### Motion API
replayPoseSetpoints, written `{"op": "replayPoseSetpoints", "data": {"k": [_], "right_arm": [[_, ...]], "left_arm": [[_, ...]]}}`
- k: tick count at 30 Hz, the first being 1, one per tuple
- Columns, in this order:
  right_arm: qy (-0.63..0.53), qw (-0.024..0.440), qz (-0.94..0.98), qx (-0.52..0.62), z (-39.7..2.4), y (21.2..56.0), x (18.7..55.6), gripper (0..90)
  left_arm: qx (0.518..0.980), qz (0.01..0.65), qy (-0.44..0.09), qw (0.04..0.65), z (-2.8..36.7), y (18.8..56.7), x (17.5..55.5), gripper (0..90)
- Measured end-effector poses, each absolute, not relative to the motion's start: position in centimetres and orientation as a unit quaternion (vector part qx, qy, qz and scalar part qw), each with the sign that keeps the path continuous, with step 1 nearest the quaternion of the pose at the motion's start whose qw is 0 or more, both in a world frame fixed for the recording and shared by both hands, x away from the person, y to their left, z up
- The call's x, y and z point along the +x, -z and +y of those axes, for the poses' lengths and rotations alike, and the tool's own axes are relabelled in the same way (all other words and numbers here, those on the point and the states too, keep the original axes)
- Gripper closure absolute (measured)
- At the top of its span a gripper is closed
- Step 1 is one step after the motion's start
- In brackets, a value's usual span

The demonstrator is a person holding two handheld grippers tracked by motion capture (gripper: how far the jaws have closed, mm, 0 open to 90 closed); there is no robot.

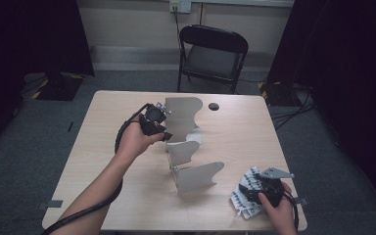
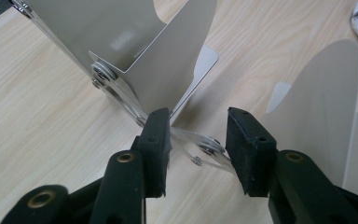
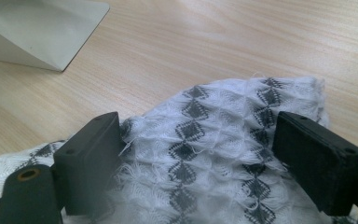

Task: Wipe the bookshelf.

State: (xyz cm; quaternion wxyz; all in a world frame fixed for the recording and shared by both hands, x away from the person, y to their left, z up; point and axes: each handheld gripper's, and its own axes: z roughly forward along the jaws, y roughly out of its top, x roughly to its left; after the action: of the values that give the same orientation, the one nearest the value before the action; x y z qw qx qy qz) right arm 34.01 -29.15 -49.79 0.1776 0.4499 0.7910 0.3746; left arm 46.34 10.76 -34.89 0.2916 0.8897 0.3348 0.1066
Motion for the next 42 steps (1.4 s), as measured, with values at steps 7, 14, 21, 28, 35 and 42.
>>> {"op": "replayPoseSetpoints", "data": {"k": [7, 14, 21, 28, 35, 42], "right_arm": [[-0.374, 0.178, 0.791, 0.450, -29.1, 49.8, 34.0, 14.9], [-0.374, 0.178, 0.791, 0.450, -29.1, 49.8, 34.0, 14.9], [-0.374, 0.178, 0.791, 0.450, -29.1, 49.8, 34.0, 14.9], [-0.374, 0.178, 0.791, 0.450, -29.1, 49.8, 34.0, 14.9], [-0.375, 0.178, 0.791, 0.450, -29.1, 49.8, 34.0, 14.8], [-0.375, 0.178, 0.791, 0.450, -29.2, 49.8, 34.0, 14.9]], "left_arm": [[0.888, 0.349, -0.107, 0.280, 10.6, 35.0, 46.6, 66.0], [0.887, 0.350, -0.112, 0.280, 10.8, 35.1, 46.7, 67.4], [0.889, 0.348, -0.116, 0.275, 10.7, 35.0, 47.0, 68.2], [0.885, 0.353, -0.112, 0.281, 10.9, 35.1, 47.4, 69.2], [0.886, 0.353, -0.116, 0.277, 10.7, 35.1, 47.7, 70.7], [0.888, 0.349, -0.125, 0.271, 10.6, 35.0, 48.0, 72.7]]}}
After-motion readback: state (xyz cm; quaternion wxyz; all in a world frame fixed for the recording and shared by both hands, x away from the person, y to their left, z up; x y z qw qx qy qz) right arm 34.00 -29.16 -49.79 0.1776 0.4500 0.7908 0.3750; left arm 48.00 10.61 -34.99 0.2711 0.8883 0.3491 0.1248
